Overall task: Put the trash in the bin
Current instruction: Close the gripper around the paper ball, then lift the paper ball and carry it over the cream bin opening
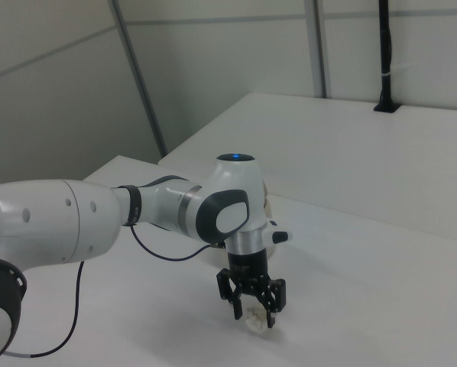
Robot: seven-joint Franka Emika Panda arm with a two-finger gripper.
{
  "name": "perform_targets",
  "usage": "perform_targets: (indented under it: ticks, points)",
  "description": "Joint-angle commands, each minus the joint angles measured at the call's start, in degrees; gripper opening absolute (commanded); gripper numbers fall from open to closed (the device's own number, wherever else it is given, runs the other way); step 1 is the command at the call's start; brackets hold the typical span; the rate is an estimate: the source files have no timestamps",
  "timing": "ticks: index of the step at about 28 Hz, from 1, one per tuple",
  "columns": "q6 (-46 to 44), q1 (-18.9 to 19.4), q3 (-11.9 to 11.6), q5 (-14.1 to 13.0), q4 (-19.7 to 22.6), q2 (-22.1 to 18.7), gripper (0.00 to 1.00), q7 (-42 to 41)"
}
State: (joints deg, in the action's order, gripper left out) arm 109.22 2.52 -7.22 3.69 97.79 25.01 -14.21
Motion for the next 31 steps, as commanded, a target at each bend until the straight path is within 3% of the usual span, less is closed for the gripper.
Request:
perform_targets:
  ticks: [1,10,12,17,20,26,31]
  points:
    - [3.0,0.1,0.0,0.4,0.8,-0.1,0.49,-2.1]
    - [8.2,0.8,0.0,0.9,0.0,-0.8,0.49,-2.0]
    - [9.5,1.0,0.1,1.8,-1.0,-2.4,0.43,-2.0]
    - [9.7,1.0,0.3,1.8,-2.5,-5.9,0.43,-2.0]
    - [9.8,1.5,1.3,1.5,-4.0,-8.0,0.43,-2.0]
    - [10.7,2.1,4.1,0.9,-6.7,-8.1,0.46,-1.4]
    - [20.4,2.1,7.1,0.5,-6.2,-6.0,0.46,-0.3]
